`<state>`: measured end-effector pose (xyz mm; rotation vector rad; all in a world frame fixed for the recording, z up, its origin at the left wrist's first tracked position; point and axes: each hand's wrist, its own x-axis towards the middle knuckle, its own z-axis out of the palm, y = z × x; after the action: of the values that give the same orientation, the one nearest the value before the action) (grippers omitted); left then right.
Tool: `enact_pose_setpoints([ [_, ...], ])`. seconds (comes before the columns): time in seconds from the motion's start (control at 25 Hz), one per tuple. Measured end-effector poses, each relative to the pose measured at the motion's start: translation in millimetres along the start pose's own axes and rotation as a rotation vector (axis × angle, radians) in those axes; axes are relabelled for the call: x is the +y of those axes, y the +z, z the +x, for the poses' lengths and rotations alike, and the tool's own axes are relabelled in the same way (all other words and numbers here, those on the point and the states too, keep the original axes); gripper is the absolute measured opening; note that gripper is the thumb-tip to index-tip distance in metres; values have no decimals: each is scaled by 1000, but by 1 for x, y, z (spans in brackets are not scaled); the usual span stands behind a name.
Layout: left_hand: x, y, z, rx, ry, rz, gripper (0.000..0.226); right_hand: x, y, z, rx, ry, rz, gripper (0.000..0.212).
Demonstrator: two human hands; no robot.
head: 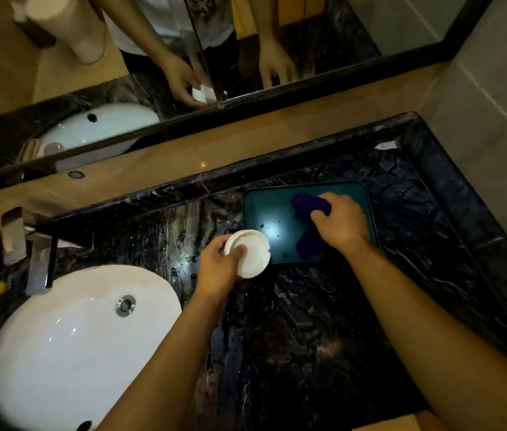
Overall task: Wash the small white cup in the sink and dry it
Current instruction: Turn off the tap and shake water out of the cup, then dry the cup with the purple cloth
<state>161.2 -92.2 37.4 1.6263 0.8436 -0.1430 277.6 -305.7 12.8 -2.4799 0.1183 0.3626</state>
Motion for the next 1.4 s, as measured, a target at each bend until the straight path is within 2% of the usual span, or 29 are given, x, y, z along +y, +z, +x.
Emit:
enact_pose_setpoints([
  [0.12, -5, -13, 0, 24, 4, -3, 16, -27, 0, -31, -3, 10, 415, 15],
  [0.2, -9, -26, -2, 29, -15, -9, 16, -54, 8, -57, -71, -53, 667, 15],
  [0.28, -11, -44, -8, -5, 28, 11, 14, -78, 24, -82, -178, -190, 794, 21],
  [0.36, -12, -65, -14, -89, 106, 21, 15, -100, 44, -101, -244, -325, 723, 33],
  [0.48, -11, -104, -23, -178, 127, 44, 29, -131, 73, -129, -327, -437, 364, 55],
  [0.6, -21, -163, -33, -237, 200, 102, 44, -168, 98, -161, -464, -408, 360, 67],
  [0.68, -31, -209, -43, -276, 250, 112, 45, -193, 120, -187, -468, -416, 296, 70],
  [0.8, -55, -274, -53, -276, 245, 124, 37, -227, 164, -234, -412, -347, 254, 63],
  [0.92, -84, -336, -62, -131, 194, 62, 29, -262, 217, -288, -349, -291, 316, 50],
  [1.0, -101, -358, -69, 50, 147, -53, 22, -285, 244, -312, -255, -231, 349, 44],
  [1.12, -114, -359, -83, 337, 69, -339, 19, -316, 273, -340, -161, -14, 508, 39],
  [1.2, -118, -360, -90, 432, 59, -398, 15, -329, 287, -355, -153, 157, 658, 40],
  [1.28, -119, -368, -90, 365, 80, -264, 15, -328, 288, -362, -113, 188, 675, 40],
  [1.4, -119, -394, -83, 78, 135, 17, 14, -317, 265, -353, -198, -54, 419, 43],
])
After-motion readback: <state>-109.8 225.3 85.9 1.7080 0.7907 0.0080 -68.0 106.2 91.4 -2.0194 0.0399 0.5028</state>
